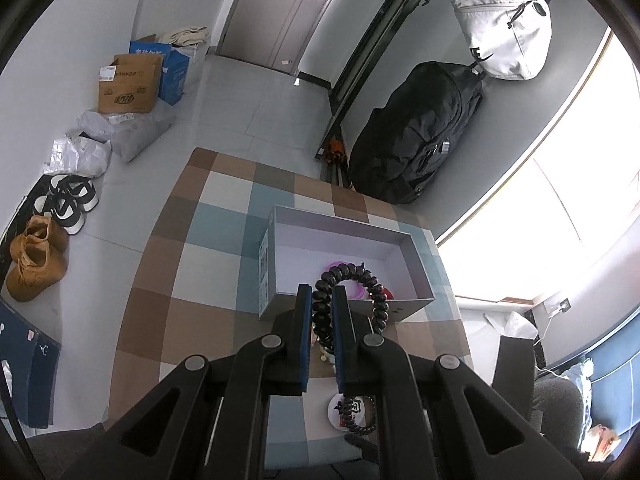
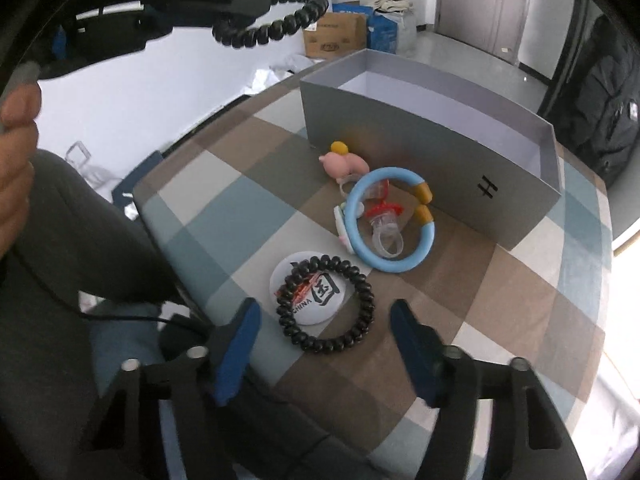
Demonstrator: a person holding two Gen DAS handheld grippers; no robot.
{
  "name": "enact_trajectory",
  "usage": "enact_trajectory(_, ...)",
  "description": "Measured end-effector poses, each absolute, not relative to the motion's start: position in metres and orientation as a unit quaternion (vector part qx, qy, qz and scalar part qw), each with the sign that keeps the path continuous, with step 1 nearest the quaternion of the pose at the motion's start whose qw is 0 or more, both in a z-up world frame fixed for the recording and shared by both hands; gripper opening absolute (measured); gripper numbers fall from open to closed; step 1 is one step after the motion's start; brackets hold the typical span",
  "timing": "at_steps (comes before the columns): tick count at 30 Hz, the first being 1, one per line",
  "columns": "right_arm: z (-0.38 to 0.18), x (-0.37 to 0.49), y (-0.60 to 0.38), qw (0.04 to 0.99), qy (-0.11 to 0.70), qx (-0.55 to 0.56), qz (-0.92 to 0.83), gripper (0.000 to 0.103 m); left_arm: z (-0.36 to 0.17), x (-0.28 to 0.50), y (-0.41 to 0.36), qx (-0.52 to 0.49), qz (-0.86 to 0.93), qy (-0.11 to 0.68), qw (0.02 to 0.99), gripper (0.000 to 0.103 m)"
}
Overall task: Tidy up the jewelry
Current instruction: 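Lift the coiled hair tie with the left gripper while the right gripper approaches the beaded bracelet, then grasp the black beaded bracelet with the right gripper and lift it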
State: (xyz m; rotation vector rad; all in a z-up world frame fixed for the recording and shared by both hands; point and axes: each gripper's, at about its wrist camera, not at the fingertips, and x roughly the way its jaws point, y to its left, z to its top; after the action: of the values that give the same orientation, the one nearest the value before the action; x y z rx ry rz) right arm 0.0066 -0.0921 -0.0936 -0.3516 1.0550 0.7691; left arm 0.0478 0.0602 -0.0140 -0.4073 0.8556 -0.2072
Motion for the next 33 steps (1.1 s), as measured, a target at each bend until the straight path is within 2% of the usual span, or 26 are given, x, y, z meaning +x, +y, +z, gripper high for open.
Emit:
enact_trajectory(6,-0.092,0.007,-0.092,0.779,0.487,-0.146,0.368,0.042,-0.015,0.047,0.061,-0.198,-0.098,0.412,0.884,0.005)
enact_trajectory(21,-0.052,0.027,-0.119,0.803,0.455,-0.041,0.382,0.041,-0.015,0.053,0.061,-0.202,-0.093,0.415,0.882,0.005)
enact_trajectory(22,-0.048,0.029,-0.121,0.806,0.450,-0.033,0.383,0.036,-0.014,0.055,0.062,-0.203,-0.091,0.415,0.882,0.005)
enact_trajectory(23,-0.044,0.031,-0.123,0.810,0.444,-0.026,0.382,0.023,-0.014,0.056,0.062,-0.204,-0.090,0.414,0.882,0.005)
enact_trajectory(24,-0.040,0.034,-0.125,0.814,0.440,-0.020,0.379,0.020,-0.014,0.059,0.062,-0.206,-0.089,0.414,0.882,0.005)
enact_trajectory(33,-0.039,0.068,-0.135,0.818,0.452,0.016,0.355,0.022,-0.012,0.080,0.054,-0.202,-0.090,0.417,0.882,0.005)
